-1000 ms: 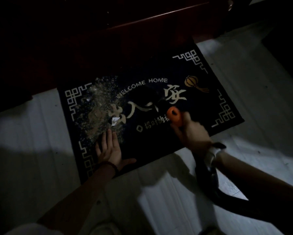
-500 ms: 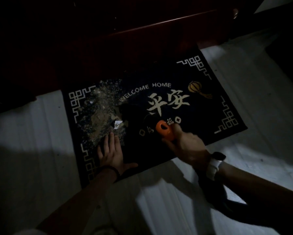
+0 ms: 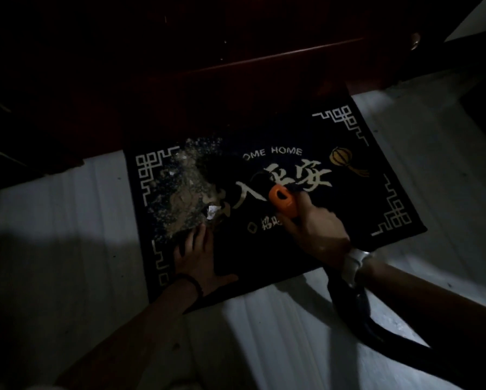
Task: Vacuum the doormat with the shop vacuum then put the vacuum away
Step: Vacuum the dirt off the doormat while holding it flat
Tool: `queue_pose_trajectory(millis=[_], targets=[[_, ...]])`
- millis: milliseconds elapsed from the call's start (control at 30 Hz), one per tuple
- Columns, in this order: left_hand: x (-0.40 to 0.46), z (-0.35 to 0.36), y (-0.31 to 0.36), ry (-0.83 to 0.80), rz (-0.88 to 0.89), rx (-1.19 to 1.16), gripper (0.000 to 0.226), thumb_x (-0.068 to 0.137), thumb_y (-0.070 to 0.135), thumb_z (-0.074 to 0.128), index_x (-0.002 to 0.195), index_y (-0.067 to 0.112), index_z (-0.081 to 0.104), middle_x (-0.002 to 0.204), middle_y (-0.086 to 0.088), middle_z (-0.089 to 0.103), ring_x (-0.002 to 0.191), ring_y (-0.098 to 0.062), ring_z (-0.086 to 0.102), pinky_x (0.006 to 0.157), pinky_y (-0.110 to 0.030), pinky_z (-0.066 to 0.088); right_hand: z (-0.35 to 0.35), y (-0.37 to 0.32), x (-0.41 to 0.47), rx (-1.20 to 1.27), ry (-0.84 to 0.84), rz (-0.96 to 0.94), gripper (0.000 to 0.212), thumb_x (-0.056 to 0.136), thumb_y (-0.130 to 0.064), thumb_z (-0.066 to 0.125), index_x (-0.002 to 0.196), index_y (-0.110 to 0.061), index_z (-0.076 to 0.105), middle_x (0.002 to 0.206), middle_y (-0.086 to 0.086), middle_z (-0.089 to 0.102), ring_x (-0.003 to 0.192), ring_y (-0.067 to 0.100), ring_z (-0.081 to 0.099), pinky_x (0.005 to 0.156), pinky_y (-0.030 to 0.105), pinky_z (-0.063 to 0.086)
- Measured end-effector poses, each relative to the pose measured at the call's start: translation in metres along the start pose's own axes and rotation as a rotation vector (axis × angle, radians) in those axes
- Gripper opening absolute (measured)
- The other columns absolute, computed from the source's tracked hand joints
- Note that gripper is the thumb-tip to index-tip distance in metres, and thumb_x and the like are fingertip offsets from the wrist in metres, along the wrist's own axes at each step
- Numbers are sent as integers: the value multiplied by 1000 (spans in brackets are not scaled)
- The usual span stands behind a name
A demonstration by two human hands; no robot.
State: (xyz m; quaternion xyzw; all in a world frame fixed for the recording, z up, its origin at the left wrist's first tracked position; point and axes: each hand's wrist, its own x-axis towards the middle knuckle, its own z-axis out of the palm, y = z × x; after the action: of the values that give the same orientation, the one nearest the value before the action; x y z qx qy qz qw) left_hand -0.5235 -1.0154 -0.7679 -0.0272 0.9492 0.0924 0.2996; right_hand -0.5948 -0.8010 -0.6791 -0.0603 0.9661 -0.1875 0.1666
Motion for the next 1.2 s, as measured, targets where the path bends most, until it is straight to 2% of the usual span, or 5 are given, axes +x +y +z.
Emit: queue_pose_trajectory(millis=[133,367,1000,1133,1200], targets=[[6,-21,-37,268,138,-94,79,70,59,30,124,9,58,132,-12,55,121,-32,52,94,-53,38,-16,-1,26,0,93,72,45,90,-48,47,118,-15,36,100,16,63,88,39,61,66,34,39],[31,-40,-93,122,-262,-269,116,74,59,64,147,10,-11,154,-9,-22,144,-24,-15,114,-46,2,-8,-27,70,125,98,179,43,92,-42,48,116,-8,38,96,14,60,87,36,59,65,32,35],[14,-1,-52,173,-324,-281,123,66,72,59,148,9,-6,155,-8,-20,141,-24,-24,112,-58,-2,43,-65,30,11,-44,-35,48,91,-48,46,122,-14,36,97,12,65,88,36,62,65,34,39],[12,-1,-58,186,-277,-296,137,43,96,25,148,12,-2,156,-5,-15,140,-20,-24,112,-55,-6,19,-46,37,-6,60,20,44,91,-48,44,117,-14,36,83,5,56,75,30,58,61,30,33],[11,-1,-63,187,-265,-298,115,63,87,28,149,15,2,157,-3,-12,142,-20,-21,112,-53,-6,3,-32,49,25,125,121,43,92,-44,46,119,-12,36,92,10,59,73,29,54,63,30,33]])
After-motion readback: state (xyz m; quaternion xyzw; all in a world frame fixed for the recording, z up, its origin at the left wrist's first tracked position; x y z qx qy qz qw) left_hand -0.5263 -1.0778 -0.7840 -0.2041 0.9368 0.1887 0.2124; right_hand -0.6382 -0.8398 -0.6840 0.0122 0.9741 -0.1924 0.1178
